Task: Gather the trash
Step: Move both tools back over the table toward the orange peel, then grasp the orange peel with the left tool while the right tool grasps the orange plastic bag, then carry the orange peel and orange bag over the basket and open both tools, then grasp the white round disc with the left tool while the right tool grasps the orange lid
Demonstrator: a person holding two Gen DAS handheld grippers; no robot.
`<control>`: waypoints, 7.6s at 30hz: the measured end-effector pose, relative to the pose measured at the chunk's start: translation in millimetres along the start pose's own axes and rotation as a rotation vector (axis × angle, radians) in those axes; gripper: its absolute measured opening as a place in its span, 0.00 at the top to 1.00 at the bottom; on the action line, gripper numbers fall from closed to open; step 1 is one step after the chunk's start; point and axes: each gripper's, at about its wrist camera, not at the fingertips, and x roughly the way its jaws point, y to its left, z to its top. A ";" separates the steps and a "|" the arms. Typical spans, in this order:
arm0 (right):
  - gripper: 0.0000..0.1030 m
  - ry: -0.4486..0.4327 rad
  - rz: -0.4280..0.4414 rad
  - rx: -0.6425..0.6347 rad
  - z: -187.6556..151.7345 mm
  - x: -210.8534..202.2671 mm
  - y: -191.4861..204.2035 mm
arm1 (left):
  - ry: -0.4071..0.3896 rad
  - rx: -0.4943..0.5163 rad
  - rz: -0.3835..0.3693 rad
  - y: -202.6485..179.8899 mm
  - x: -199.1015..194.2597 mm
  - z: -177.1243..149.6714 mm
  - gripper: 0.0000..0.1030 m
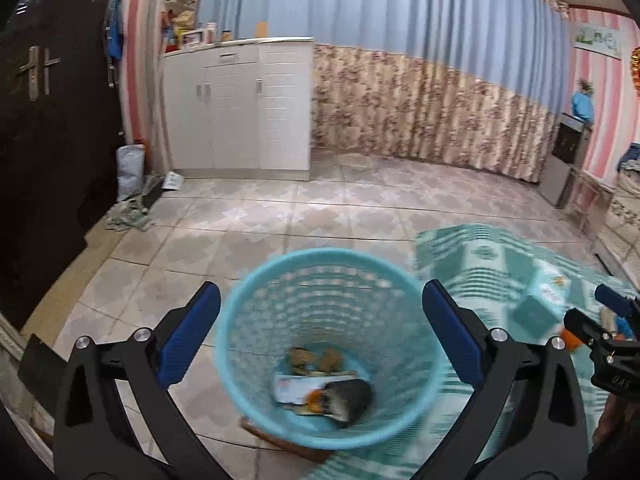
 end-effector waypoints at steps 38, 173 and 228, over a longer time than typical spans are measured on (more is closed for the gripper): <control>0.12 0.044 -0.407 0.391 -130.2 -79.8 -279.9 | 0.311 0.300 -0.202 -342.4 92.0 -118.8 0.29; 0.97 0.082 0.240 0.032 49.3 81.8 89.8 | 0.129 0.007 0.109 46.0 54.5 -20.3 0.15; 0.06 -0.014 -0.528 0.347 -90.7 -127.1 -327.8 | 0.137 0.183 -0.253 -275.3 -8.6 -53.2 0.05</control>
